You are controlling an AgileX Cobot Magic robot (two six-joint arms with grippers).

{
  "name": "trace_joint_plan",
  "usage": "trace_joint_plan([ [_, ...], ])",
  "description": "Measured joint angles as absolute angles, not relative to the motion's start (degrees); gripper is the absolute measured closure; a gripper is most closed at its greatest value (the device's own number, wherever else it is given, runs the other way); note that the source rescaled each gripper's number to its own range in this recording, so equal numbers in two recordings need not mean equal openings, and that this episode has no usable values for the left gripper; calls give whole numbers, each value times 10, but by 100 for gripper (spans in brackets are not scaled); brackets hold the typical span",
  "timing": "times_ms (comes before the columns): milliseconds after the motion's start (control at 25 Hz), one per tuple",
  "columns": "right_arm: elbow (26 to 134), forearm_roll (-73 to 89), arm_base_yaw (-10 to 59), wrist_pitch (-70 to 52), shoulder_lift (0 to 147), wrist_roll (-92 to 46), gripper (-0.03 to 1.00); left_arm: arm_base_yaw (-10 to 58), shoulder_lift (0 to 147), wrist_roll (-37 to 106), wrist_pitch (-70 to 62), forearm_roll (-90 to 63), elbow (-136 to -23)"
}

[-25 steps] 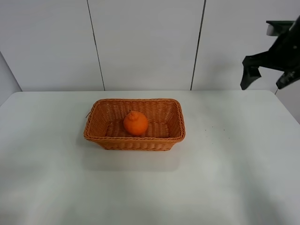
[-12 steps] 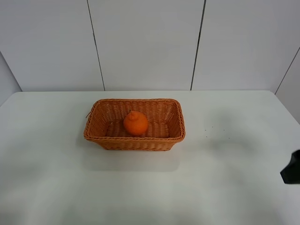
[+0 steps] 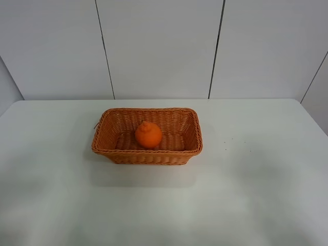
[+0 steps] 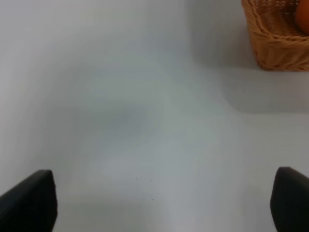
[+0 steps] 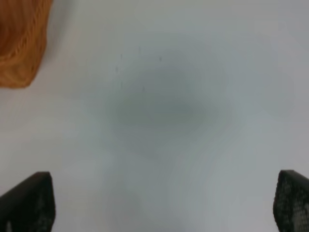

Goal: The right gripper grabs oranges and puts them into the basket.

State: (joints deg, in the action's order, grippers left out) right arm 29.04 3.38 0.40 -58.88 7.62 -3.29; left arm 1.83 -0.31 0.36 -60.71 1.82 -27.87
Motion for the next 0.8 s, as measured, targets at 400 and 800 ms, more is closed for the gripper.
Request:
trace_joint_plan([
  [400, 285, 32, 4, -588, -3, -33, -3, 18, -3, 4, -607, 18, -279],
  [800, 285, 32, 4, -588, -3, -33, -3, 18, -3, 4, -607, 18, -279],
])
